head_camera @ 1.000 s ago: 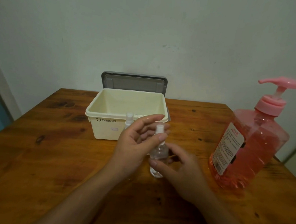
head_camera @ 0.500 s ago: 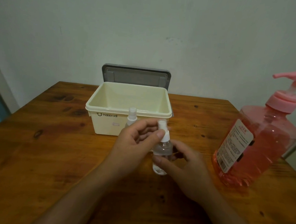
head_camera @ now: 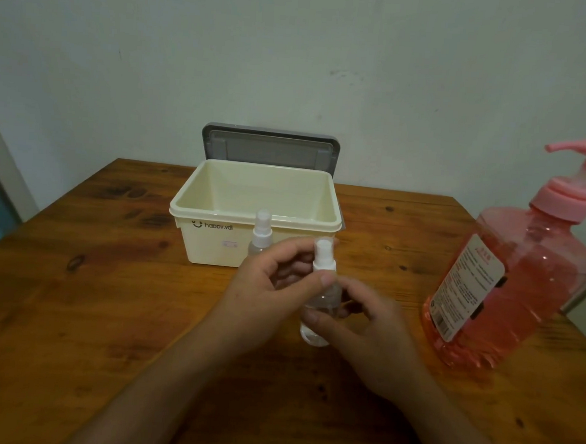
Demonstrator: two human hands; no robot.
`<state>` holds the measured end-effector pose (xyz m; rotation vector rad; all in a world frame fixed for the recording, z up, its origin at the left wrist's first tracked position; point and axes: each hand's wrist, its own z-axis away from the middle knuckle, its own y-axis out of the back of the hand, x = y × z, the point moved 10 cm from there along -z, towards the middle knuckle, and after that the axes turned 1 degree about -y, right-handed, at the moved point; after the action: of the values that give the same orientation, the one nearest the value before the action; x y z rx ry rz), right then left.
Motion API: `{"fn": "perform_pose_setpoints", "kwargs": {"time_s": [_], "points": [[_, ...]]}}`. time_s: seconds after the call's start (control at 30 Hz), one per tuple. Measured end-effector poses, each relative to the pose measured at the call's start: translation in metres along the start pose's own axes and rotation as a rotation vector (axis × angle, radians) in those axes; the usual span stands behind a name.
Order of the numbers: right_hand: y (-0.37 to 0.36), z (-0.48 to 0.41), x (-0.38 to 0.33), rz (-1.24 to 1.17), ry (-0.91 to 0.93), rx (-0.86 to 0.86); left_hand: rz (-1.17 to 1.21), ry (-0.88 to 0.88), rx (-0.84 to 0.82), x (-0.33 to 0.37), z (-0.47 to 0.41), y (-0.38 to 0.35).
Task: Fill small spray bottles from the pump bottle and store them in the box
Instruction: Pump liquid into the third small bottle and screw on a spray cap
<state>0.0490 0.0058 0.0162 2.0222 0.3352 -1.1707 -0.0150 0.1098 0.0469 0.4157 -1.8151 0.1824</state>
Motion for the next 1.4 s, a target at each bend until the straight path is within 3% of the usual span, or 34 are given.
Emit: {"fn": "perform_pose_setpoints", "kwargs": {"time_s": [1.4], "points": [[-0.0062,0.0015,-0.0067,-0.117,0.035,-0.061,0.104,0.03,-0.05,0.0078,0.0052,-0.0092]]}}
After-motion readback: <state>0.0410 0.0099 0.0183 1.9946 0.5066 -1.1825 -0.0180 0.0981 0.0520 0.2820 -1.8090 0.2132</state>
